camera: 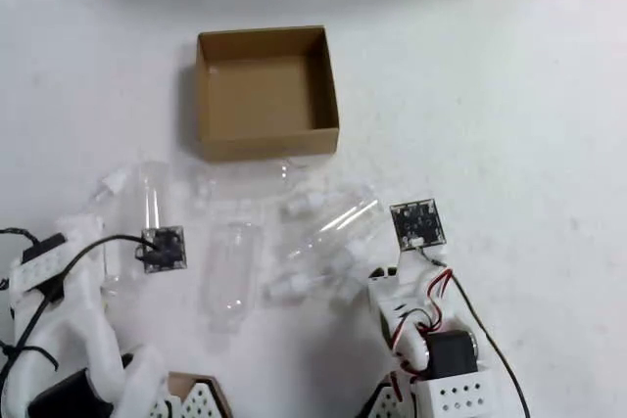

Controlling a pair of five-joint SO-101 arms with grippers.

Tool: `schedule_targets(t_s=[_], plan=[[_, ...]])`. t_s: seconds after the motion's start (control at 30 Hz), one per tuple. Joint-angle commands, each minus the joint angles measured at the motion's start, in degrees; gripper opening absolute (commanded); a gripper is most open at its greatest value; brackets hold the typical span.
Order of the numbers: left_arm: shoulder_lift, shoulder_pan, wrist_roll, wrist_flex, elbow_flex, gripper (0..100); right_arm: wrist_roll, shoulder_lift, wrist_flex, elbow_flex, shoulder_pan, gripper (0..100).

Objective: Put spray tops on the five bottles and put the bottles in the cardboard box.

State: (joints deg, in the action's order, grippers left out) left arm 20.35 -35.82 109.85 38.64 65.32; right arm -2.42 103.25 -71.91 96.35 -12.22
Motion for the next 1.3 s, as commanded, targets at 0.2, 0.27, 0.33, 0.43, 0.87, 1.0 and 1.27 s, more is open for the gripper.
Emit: schedule_targets(t_s=[0.2, 0.27, 0.33, 0.43, 0.87, 1.0, 1.27], plan=[[-0.04, -1.01, -8.44, -0.53, 0.97, 25, 0.0, -0.13, -0.48, 0.53, 0.75, 1.5], [-0.04, -1.01, -8.44, 3.52, -0.79, 25, 0.0, -0.13, -0.48, 0.53, 0.75, 1.5], [0.48, -1.01, -8.44, 10.64, -3.87, 25, 0.0, -0.13, -0.48, 0.53, 0.75, 1.5], [3.12, -1.01, -8.44, 23.74, -9.23, 26, 0.0, -0.13, -0.48, 0.53, 0.75, 1.5], [12.44, -0.84, -8.62, 27.34, -5.54, 26, 0.0, -0.13, -0.48, 0.53, 0.75, 1.5], [13.76, -1.89, -16.7, 25.85, -5.01, 26, 0.0, -0.13, -0.48, 0.53, 0.75, 1.5], [14.64, -11.56, -39.91, 25.85, -10.02, 26, 0.0, -0.13, -0.48, 0.53, 0.84, 1.5]])
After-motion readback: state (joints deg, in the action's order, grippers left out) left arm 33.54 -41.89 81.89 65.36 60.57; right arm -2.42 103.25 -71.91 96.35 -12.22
